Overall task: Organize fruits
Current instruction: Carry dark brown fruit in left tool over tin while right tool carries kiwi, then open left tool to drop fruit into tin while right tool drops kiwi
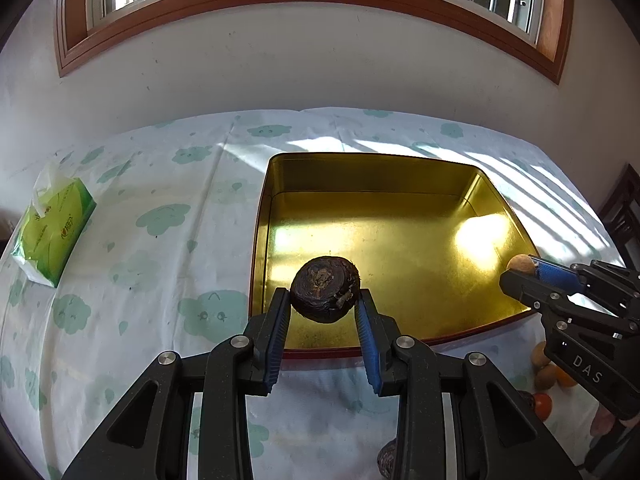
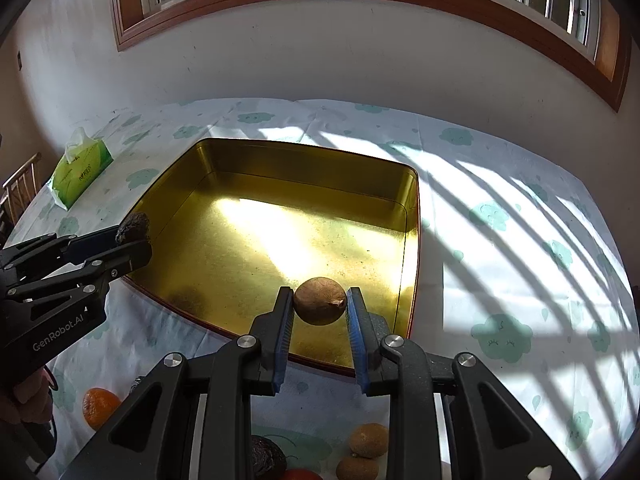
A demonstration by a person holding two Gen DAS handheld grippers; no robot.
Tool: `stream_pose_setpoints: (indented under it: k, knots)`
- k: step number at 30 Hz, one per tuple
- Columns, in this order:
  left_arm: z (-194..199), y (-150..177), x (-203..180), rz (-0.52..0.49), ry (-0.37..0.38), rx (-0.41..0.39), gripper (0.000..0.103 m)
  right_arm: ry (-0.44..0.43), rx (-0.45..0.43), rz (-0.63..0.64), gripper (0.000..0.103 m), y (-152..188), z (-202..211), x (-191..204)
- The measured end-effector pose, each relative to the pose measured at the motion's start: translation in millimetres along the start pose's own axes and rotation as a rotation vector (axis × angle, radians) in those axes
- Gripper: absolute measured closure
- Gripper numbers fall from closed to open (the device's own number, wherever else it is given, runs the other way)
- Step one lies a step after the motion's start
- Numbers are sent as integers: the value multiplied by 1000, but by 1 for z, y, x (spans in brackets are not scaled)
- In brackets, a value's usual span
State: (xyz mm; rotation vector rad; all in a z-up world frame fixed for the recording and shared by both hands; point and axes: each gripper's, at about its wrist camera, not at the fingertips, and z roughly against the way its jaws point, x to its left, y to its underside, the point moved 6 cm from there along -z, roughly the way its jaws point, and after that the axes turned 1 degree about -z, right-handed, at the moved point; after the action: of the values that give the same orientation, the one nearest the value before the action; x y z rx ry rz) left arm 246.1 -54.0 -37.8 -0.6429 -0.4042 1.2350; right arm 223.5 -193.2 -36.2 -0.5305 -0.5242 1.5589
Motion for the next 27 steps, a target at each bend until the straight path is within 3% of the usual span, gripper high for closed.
stream_pose_setpoints:
  k: [27]
  knots:
    - [-1, 12, -7, 41, -22, 44, 69, 32, 29, -16, 79, 9, -12, -17]
